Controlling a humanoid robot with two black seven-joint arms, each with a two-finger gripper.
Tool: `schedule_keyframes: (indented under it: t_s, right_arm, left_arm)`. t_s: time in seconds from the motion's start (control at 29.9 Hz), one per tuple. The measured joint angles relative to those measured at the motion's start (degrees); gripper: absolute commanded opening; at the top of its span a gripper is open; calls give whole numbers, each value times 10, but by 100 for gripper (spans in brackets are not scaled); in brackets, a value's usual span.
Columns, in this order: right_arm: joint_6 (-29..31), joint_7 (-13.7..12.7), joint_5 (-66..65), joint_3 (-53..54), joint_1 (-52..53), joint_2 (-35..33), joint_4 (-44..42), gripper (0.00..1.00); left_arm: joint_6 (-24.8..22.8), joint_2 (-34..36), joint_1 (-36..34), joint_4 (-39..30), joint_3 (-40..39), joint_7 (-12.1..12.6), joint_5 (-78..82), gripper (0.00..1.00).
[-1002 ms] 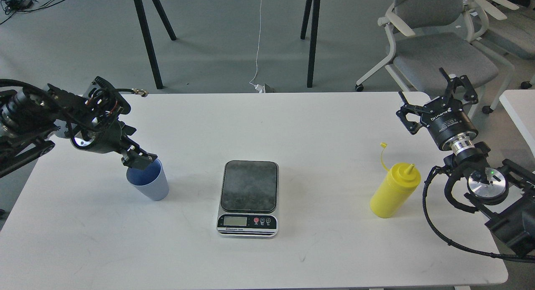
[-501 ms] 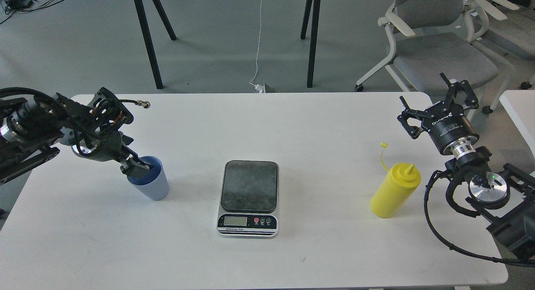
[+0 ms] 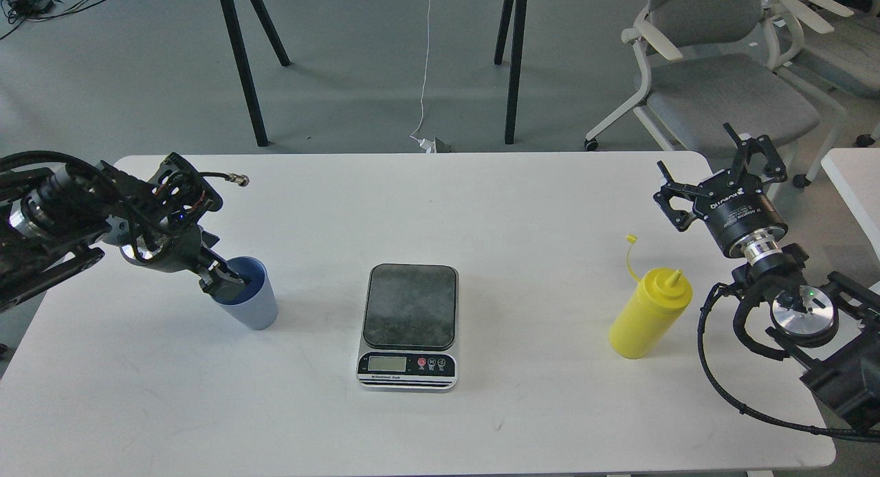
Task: Pour seasoning into cup on scale with both arms
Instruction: 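Lower the left gripper onto the blue cup and grasp it, then lift the blue cup with the left gripper and carry it over the scale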
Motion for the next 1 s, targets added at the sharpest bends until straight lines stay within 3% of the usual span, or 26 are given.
schedule_keyframes:
  t_s: [0.6, 1.0]
  right_arm:
    - [0, 0, 0, 2, -4, 0, 0, 99]
    - [0, 0, 0, 3, -4, 0, -2, 99]
  left_arm:
    - [0, -2, 14, 9, 1, 0, 4, 58]
    - [0, -3, 14, 10, 1, 0, 6, 15]
